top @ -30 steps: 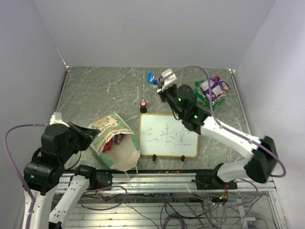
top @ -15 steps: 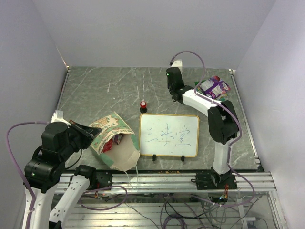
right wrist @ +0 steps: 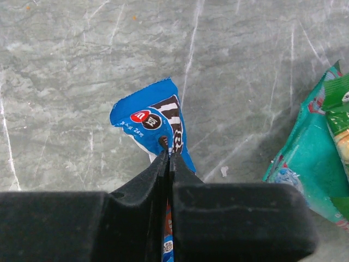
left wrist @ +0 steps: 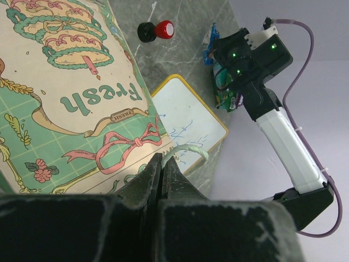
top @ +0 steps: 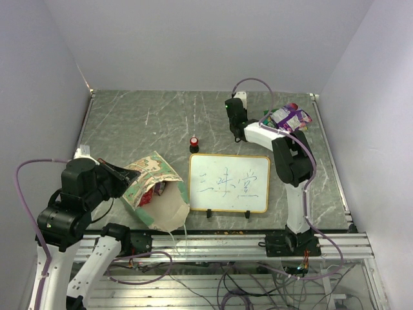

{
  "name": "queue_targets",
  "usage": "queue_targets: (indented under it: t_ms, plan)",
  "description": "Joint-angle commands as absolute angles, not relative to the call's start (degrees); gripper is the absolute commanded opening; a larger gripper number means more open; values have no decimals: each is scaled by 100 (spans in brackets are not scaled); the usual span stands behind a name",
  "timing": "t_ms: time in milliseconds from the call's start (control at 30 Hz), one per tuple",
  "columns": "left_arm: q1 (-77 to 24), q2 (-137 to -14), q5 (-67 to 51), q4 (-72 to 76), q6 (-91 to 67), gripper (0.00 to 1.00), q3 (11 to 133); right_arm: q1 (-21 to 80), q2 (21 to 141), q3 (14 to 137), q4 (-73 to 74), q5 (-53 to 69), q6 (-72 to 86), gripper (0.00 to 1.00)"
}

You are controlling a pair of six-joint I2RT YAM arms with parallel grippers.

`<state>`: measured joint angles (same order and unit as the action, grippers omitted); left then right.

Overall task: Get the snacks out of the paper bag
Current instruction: Place the snack at the center of the board.

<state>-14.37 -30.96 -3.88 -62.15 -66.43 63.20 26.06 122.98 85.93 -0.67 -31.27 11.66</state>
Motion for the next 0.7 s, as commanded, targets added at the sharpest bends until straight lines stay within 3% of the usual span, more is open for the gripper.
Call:
queue_targets:
  t_ms: [0,667]
  plan:
    - [-1459,-3031,-487,-6054,-6615,7,6358,2584,12491,8870,-15,-3091,1341,4]
    - [-1459,-2895,-522,-6155,-6675,7,6319,2575,12612,8864,-37,-2937,1244,9]
